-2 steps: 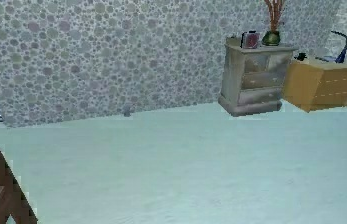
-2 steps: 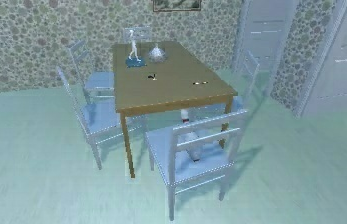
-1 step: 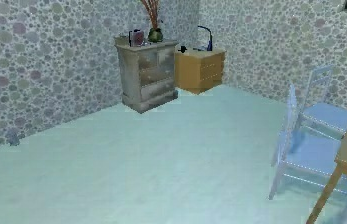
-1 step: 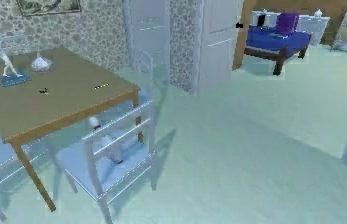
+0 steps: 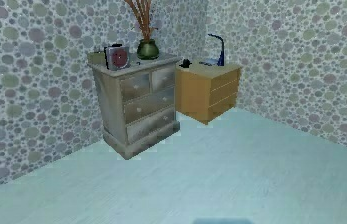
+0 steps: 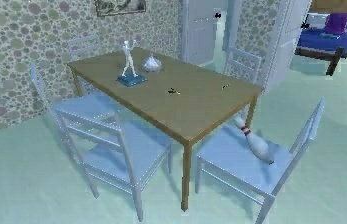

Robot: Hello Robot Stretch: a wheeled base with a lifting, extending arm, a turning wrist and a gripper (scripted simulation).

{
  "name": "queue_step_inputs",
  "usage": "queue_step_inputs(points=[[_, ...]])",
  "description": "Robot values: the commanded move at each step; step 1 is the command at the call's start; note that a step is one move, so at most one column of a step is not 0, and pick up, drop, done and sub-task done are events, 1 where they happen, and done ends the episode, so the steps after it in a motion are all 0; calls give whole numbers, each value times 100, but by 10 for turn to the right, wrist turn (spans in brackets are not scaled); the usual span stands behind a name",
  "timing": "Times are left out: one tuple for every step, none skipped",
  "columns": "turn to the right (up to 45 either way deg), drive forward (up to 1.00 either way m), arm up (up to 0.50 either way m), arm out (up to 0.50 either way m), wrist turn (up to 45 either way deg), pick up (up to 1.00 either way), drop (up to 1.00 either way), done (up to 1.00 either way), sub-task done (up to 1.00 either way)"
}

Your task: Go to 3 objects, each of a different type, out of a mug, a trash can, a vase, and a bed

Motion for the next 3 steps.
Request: queue_step_inputs(points=[[60, 0, 0, 0, 0, 0, 0, 0, 0], [0, 80, 0, 0, 0, 0, 0, 0, 0], [240, 0, 0, 0, 0, 0, 0, 0, 0]])
